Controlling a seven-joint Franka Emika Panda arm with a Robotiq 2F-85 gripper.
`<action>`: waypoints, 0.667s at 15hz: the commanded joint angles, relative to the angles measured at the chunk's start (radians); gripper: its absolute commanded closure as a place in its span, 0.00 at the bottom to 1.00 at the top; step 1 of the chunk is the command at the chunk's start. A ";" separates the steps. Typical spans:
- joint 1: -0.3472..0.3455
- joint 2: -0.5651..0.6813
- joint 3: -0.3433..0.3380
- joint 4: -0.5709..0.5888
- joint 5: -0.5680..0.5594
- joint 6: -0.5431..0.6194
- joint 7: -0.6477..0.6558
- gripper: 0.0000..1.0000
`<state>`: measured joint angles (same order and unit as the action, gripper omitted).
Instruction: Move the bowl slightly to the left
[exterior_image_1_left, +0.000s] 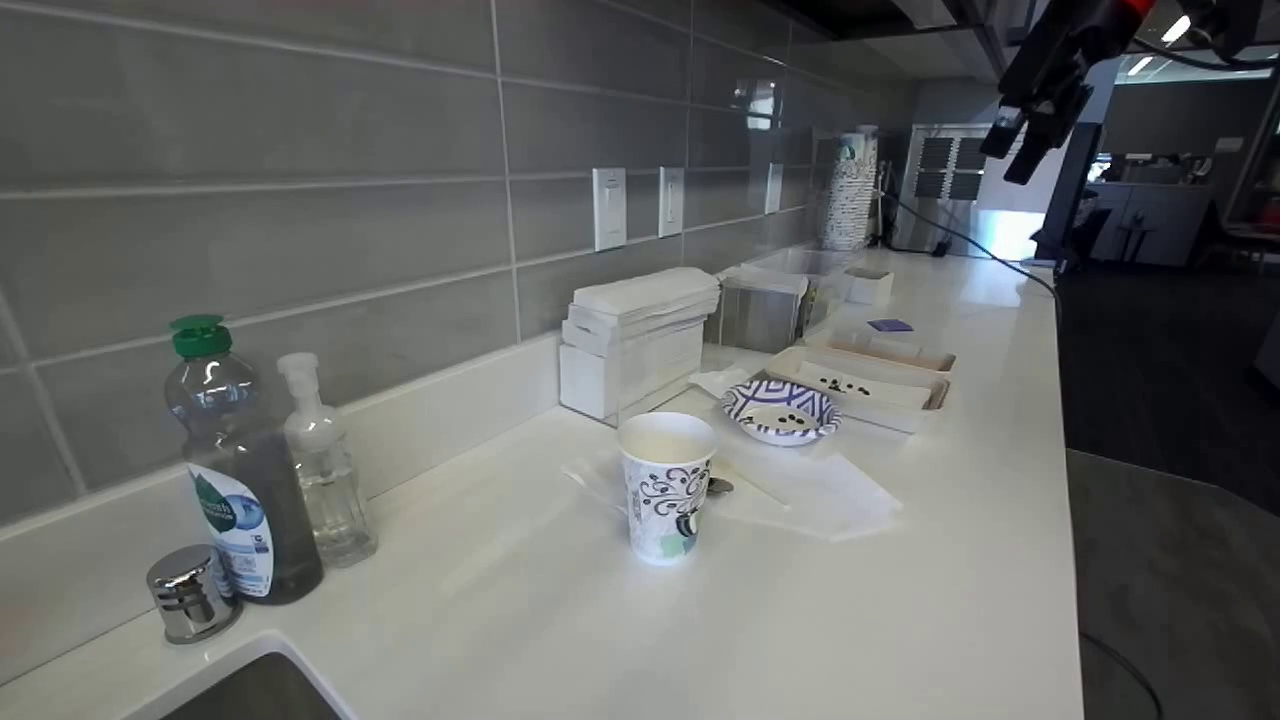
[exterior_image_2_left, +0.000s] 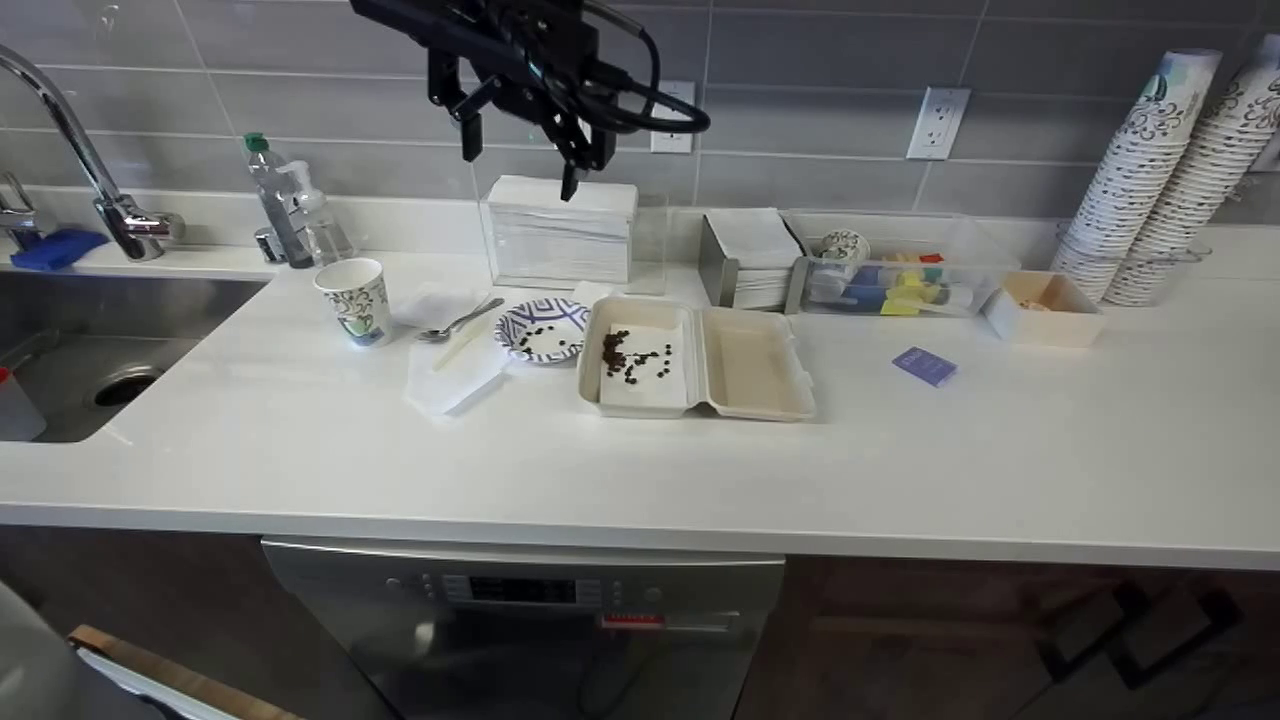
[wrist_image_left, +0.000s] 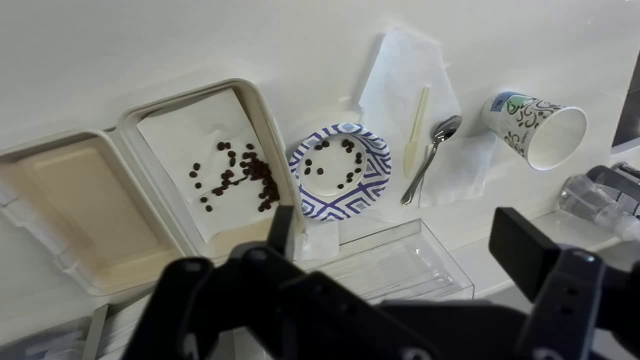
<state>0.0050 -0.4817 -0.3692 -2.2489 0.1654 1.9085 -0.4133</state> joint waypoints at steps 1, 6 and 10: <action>-0.052 0.047 0.049 0.015 0.018 0.019 0.072 0.00; -0.088 0.114 0.134 -0.004 -0.005 0.173 0.245 0.00; -0.092 0.173 0.188 -0.025 -0.008 0.305 0.334 0.00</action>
<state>-0.0715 -0.3511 -0.2209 -2.2560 0.1607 2.1267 -0.1391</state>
